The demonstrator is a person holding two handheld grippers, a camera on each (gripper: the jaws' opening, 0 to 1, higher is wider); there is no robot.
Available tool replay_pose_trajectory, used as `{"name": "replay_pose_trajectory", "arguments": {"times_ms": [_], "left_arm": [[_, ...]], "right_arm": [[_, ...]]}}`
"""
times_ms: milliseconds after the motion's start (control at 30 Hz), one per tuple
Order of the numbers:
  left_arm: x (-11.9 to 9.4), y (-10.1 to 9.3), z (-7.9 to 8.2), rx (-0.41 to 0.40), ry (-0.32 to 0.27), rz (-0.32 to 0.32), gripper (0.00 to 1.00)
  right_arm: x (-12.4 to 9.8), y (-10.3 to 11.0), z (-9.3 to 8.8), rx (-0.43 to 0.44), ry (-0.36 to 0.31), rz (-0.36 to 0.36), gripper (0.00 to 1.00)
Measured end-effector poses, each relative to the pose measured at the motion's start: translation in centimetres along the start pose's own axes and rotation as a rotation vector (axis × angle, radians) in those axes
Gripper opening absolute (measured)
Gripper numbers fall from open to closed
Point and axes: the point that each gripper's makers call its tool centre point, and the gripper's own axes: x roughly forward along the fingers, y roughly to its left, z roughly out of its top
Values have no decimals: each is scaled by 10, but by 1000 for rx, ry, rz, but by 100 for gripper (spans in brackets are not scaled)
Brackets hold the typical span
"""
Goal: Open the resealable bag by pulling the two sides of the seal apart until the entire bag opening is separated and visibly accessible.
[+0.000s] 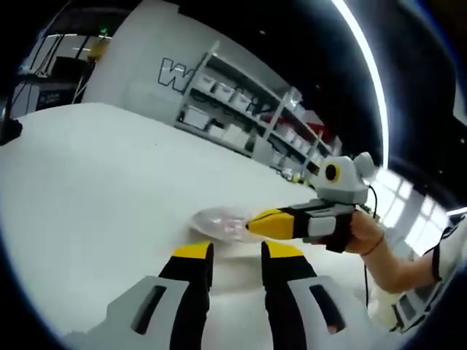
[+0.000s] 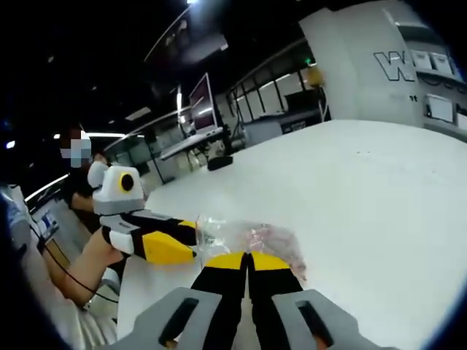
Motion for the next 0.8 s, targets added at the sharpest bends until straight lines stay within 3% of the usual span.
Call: {"name": "replay_pose_trajectory", "arguments": {"times_ms": [800], "left_arm": [[0, -2, -4, -24, 1, -18, 20]], "right_arm": [[3, 8, 0, 7, -8, 15, 0]]}}
